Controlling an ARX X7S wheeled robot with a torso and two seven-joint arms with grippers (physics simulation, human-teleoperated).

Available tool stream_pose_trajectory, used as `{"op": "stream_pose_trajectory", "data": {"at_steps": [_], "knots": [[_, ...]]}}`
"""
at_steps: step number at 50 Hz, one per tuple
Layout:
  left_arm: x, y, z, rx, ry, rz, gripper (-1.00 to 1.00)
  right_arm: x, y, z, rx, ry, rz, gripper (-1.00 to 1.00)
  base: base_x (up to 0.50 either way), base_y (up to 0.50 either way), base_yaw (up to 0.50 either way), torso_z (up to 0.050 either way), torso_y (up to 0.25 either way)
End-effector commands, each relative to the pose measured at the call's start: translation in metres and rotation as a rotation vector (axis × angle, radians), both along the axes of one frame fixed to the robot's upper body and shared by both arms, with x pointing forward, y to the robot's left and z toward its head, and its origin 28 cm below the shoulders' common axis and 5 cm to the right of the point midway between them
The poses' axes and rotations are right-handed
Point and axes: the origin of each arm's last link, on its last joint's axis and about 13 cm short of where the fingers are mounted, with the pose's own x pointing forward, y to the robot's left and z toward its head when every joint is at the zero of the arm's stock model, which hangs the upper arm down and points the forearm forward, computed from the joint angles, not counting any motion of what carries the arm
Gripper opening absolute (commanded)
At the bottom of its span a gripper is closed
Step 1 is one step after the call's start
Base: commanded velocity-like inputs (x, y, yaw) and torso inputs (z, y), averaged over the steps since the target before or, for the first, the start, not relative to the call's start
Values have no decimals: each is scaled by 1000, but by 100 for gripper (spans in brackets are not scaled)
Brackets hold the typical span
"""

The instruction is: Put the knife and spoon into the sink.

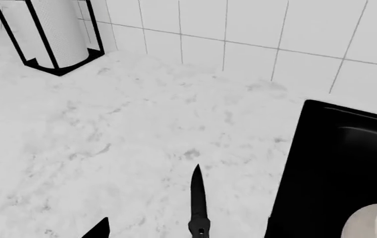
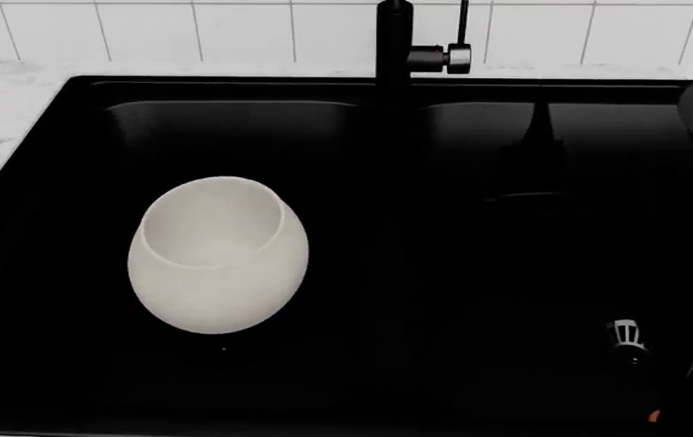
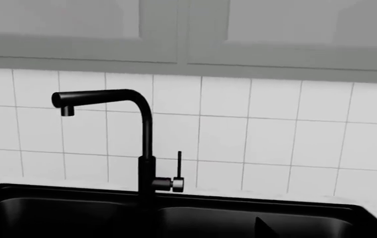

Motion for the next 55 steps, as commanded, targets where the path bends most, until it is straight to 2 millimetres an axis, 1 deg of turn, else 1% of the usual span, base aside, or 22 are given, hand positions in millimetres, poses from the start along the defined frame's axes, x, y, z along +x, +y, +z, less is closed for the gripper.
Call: {"op": "stream_pose_trajectory", "data": {"at_steps": [1,6,15,19,30,45,55], "knots": [[16,18,-12,-53,52,54,100,2,1,-2,3,4,12,100,0,0,0,0,0],[25,22,-20,-72,70,57,100,2,2,-4,1,9,12,100,0,0,0,0,0],[32,25,-30,-96,96,78,100,3,2,-6,10,11,16,100,0,0,0,0,0],[36,25,-41,-109,130,93,100,4,2,-7,13,14,18,100,0,0,0,0,0],[45,27,-60,-120,181,101,100,6,2,-11,17,21,21,100,0,0,0,0,0],[54,30,-73,-143,228,62,100,5,1,-16,30,27,24,100,0,0,0,0,0],[57,32,-79,-175,237,56,100,7,2,-18,31,30,27,100,0,0,0,0,0]]}}
